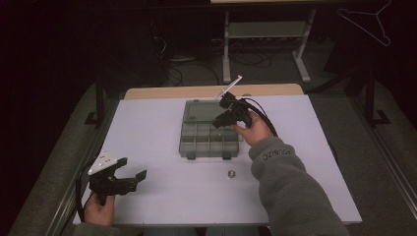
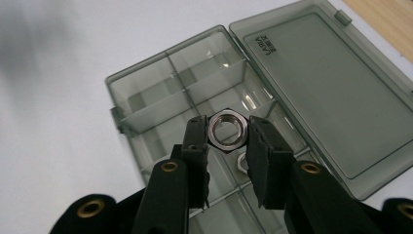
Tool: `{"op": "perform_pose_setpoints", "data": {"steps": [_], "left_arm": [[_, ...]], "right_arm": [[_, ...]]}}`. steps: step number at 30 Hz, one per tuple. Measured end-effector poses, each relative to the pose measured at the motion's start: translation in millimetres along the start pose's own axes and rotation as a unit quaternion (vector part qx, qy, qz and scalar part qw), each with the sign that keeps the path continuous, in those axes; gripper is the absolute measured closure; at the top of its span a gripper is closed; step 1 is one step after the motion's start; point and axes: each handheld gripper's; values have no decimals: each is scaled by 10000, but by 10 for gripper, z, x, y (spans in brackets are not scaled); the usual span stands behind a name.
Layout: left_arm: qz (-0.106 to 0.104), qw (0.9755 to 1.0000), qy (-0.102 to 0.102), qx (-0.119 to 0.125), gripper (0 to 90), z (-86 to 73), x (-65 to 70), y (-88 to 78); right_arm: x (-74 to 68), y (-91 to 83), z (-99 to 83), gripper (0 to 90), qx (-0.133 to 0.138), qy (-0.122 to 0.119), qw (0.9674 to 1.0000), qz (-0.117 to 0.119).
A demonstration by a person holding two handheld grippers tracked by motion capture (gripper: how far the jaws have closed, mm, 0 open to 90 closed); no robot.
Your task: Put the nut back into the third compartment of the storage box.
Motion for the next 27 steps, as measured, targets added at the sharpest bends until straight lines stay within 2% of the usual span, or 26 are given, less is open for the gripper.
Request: {"op": "perform_pose_setpoints", "data": {"steps": [4, 7, 8, 12, 27], "left_arm": [[0, 10000, 9, -11, 131, 1, -2, -3], [-2, 10000, 8, -14, 131, 2, -2, -3], [-10, 10000, 10, -19, 131, 4, -3, -5], [-16, 10000, 23, -14, 131, 4, -5, -7], [-25, 10000, 12, 0, 131, 3, -7, -9]], "right_arm": [[69, 142, -4, 693, -86, 158, 9998, 7], [100, 211, -9, 693, -112, 173, 9998, -34], [124, 278, -10, 693, -138, 264, 9996, -18], [169, 386, -21, 693, -200, 382, 9991, -24], [275, 604, -85, 693, -360, 600, 9975, -53]]}}
Point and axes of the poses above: each handheld gripper's, and its own axes: y roughly forward along the jaws, z roughly out of its top, x roughly to its right, and after that the axes turned 3 degrees about y, right-handed
